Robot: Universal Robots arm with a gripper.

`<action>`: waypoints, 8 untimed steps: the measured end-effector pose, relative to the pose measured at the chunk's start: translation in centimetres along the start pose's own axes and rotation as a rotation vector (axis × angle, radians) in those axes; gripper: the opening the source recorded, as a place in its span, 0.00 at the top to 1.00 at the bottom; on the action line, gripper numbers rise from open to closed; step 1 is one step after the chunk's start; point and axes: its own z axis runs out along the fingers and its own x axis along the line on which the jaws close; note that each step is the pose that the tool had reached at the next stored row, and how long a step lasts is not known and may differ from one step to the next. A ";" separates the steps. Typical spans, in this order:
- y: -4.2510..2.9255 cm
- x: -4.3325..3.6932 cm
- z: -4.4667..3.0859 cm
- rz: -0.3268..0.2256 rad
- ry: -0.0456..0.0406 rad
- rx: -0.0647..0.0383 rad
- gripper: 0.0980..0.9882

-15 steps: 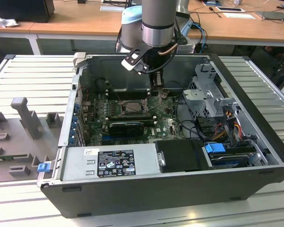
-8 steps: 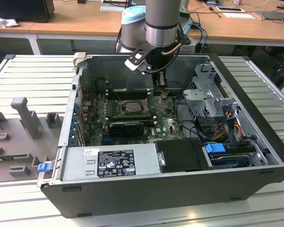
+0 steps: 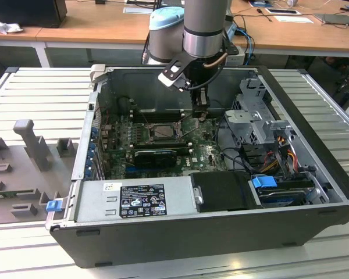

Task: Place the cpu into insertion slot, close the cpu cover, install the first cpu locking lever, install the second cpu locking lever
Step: 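Close the cpu cover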

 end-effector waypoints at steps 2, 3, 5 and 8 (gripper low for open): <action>0.27 0.01 0.03 0.000 0.0001 0.000 0.99; 0.35 0.01 0.03 0.000 -0.0001 0.000 0.99; 0.53 0.01 0.05 0.000 0.0000 0.000 0.99; 0.77 0.02 0.07 0.000 0.0000 0.000 0.99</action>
